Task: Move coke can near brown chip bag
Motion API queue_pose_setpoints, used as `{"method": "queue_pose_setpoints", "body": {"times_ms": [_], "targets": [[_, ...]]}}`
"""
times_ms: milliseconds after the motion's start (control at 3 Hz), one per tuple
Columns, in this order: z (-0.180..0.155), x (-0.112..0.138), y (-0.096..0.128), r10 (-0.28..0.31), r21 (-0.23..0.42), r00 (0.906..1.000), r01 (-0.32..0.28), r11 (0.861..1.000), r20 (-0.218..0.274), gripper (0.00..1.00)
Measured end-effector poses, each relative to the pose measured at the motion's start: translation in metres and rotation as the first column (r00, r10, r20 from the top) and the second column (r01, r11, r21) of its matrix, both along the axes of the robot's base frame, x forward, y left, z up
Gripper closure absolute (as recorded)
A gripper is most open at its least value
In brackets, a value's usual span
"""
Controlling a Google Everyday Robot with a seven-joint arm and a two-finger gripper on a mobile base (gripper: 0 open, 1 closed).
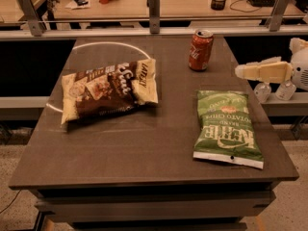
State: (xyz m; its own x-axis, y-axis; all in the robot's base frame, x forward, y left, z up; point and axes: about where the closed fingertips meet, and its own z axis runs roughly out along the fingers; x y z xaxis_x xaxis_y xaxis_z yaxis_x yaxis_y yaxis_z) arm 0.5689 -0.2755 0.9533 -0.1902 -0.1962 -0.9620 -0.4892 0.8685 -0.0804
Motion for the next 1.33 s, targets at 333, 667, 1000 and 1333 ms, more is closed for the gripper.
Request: {"method": "queue_pose_setpoints", "body": {"times_ms": [333,667,1000,1333], "targets": [[-0.008,0.016,-0.001,-0.035,0.016,0.9993,0.035,0.999,-0.008,0.0],[-0.012,0.028,0.001,-0.073,0.023,0.997,0.074,0.997,-0.026,0.0],[-0.015,0.039,0.015,-0.03,0.066,0.9982,0.034,0.997,-0.051,0.0],[-0.032,0.056,0.033,0.057,0.091,0.9956,-0.05,0.995,-0.074,0.0]]}}
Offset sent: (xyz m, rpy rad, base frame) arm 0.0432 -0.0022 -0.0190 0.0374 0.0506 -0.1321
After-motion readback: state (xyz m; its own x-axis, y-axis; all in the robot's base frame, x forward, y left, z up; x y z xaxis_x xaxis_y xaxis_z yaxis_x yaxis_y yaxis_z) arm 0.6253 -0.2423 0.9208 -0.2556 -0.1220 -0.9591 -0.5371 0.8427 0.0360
